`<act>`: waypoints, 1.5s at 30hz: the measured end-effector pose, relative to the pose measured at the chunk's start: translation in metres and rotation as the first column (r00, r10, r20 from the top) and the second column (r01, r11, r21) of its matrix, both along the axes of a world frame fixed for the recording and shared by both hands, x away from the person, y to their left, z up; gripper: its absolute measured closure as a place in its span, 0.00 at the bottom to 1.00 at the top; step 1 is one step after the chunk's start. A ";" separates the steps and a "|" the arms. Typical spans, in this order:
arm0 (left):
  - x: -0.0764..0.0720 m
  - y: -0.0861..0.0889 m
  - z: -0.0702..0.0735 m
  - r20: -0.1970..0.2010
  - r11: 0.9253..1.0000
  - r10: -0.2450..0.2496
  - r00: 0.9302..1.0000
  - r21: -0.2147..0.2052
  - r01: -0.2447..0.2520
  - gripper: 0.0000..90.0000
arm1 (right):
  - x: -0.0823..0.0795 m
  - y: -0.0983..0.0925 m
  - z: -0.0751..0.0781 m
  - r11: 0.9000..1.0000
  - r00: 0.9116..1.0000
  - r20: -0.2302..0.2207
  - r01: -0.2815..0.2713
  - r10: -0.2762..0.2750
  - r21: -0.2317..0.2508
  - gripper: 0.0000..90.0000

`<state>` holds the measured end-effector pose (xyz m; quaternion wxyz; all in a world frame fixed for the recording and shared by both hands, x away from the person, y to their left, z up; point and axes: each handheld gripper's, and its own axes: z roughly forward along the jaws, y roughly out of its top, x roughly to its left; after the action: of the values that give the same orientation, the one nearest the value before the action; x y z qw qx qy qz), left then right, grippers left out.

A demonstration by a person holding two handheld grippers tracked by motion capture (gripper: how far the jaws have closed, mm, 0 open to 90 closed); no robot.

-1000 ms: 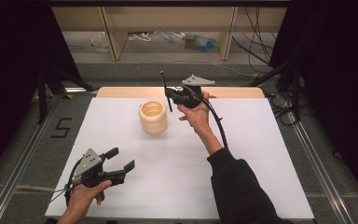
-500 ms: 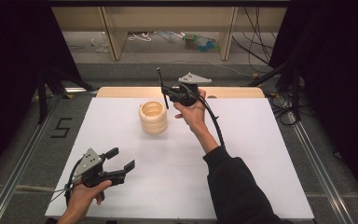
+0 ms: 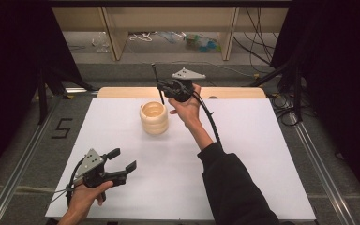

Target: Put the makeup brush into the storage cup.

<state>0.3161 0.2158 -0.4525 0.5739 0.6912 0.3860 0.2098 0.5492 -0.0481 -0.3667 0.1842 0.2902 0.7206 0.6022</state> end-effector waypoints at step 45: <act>-0.001 0.001 0.000 0.001 1.000 0.001 1.000 -0.001 -0.001 0.20 | 0.004 0.029 -0.037 0.998 0.998 -0.041 -0.054 0.053 -0.035 0.93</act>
<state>0.3154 0.2172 -0.4523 0.5741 0.6907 0.3861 0.2102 0.5532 -0.0196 -0.4032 0.1585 0.2796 0.7424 0.5879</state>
